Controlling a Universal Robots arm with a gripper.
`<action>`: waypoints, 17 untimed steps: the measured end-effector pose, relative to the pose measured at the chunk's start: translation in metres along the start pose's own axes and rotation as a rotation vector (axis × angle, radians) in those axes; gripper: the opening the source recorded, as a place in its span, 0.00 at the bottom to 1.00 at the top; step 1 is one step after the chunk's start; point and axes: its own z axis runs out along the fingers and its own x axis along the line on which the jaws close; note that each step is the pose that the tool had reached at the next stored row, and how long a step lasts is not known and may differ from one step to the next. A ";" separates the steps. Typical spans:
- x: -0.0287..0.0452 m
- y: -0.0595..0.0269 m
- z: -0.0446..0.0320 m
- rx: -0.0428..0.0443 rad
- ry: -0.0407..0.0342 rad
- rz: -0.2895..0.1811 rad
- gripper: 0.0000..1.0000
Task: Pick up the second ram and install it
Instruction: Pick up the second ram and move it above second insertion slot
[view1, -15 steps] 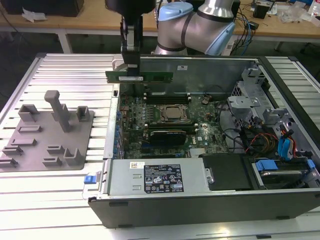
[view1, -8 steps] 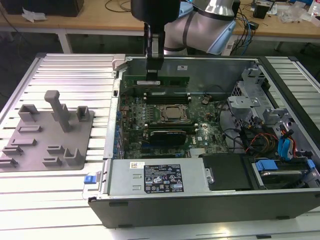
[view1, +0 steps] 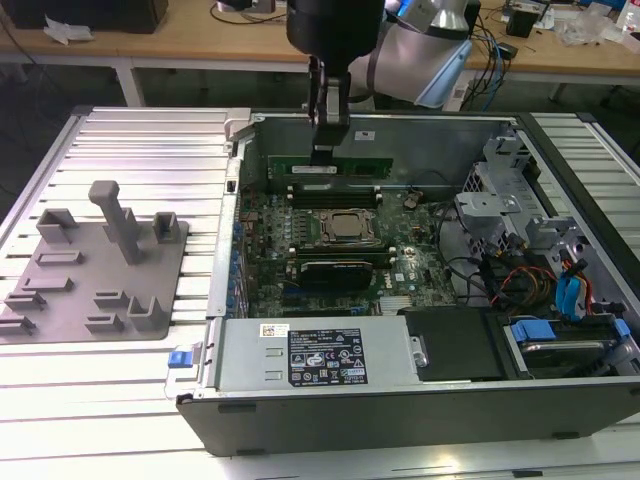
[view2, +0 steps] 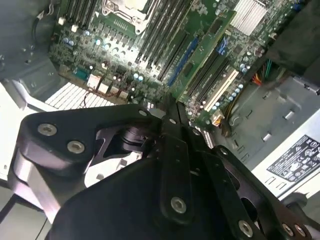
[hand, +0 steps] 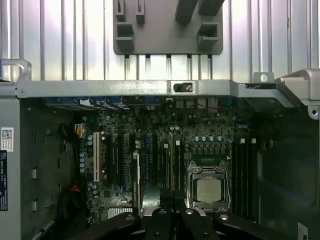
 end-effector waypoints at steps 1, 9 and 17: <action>-0.0003 -0.0012 0.0009 0.0000 0.0001 0.000 0.09; -0.0043 -0.0224 0.0167 0.0000 -0.0008 0.000 0.09; -0.0150 -0.0227 0.0385 0.0000 -0.0035 0.000 0.09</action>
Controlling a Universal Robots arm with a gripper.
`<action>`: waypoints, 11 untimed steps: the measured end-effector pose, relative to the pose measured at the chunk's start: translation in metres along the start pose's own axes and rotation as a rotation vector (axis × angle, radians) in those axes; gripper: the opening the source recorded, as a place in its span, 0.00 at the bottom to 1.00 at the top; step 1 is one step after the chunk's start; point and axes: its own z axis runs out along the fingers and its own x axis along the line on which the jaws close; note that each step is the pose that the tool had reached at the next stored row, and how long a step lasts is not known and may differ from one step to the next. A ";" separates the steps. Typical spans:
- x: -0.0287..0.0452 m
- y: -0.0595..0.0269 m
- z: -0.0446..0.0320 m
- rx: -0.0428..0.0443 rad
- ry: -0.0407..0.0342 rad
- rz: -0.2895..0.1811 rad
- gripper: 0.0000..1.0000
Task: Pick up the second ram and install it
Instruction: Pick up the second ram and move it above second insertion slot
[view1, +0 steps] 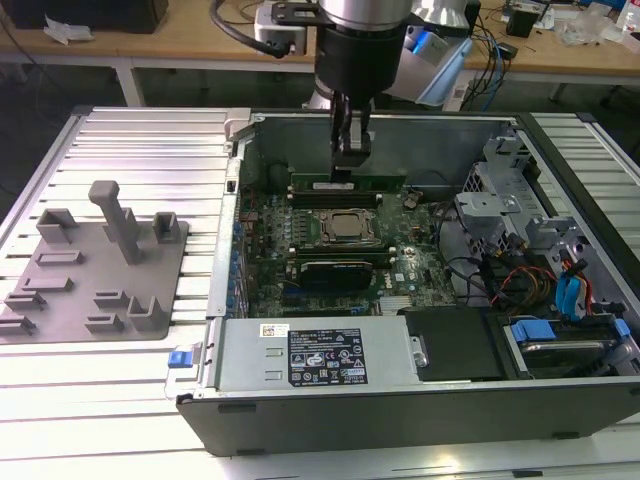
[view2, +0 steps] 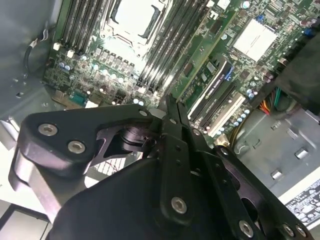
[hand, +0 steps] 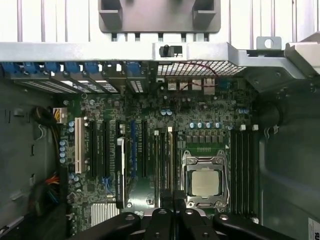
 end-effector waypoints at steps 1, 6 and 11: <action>-0.0011 0.0000 0.0037 -0.0001 0.0000 0.000 0.09; -0.0019 -0.0002 0.0129 -0.0001 -0.0003 0.000 0.09; -0.0017 -0.0003 0.0223 -0.0001 -0.0002 0.000 0.09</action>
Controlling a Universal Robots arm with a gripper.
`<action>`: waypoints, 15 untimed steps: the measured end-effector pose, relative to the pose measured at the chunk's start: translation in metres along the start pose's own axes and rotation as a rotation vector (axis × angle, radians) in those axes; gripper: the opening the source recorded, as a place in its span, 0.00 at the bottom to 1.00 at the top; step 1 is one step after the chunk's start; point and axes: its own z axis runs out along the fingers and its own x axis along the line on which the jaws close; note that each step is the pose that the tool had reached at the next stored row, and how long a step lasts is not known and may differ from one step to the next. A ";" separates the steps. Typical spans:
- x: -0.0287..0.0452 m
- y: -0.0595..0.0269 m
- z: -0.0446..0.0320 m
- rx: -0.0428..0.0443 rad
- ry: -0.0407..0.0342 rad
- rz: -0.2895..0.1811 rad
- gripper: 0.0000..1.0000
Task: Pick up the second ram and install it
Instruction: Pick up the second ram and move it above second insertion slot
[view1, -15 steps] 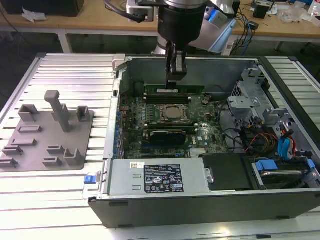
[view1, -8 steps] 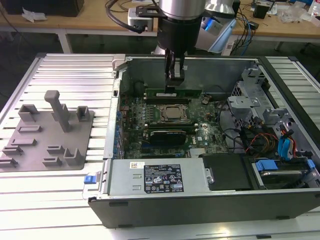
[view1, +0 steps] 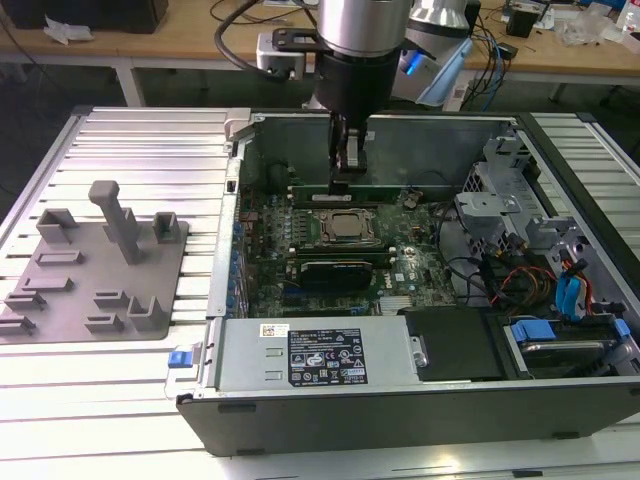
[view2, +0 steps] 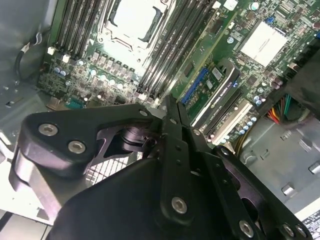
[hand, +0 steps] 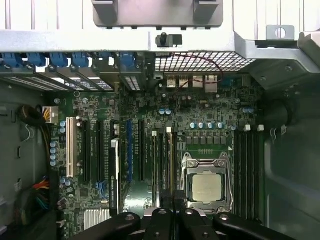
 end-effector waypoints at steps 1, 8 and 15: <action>0.0000 -0.0001 0.0028 0.0004 -0.0001 0.000 0.09; 0.0005 0.0004 0.0217 0.0222 -0.0002 -0.001 0.09; 0.0008 0.0066 0.0339 0.0419 0.0007 0.006 0.09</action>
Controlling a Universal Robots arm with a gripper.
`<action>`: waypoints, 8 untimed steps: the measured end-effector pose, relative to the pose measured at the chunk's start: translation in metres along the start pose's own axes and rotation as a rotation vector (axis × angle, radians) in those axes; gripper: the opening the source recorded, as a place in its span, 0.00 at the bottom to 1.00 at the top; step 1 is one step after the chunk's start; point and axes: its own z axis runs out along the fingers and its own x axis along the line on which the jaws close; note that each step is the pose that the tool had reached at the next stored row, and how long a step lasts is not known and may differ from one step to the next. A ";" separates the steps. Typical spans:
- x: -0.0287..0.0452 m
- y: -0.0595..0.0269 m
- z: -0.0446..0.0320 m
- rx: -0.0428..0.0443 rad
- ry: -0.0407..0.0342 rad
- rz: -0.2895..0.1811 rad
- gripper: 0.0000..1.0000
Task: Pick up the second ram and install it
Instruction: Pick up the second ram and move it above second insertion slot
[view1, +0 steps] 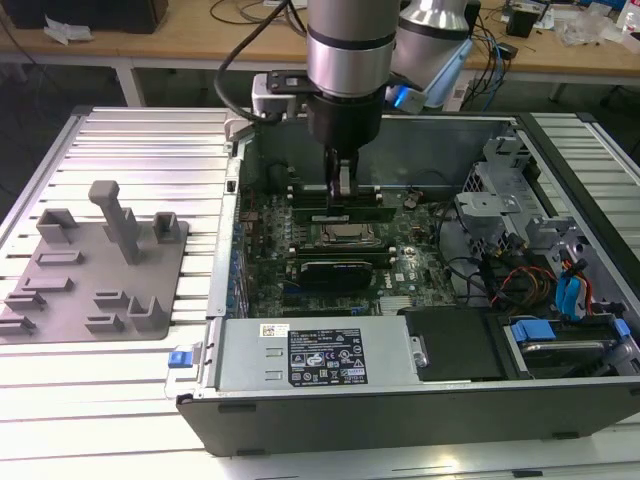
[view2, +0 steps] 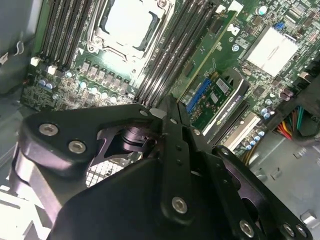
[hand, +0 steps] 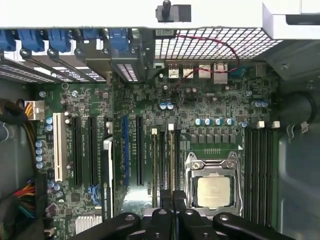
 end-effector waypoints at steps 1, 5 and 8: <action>0.0001 0.0012 0.0040 0.0002 0.0017 0.002 0.09; 0.0003 0.0022 0.0137 0.0005 0.0042 0.017 0.09; -0.0019 0.0024 0.0206 0.0009 0.0042 0.017 0.09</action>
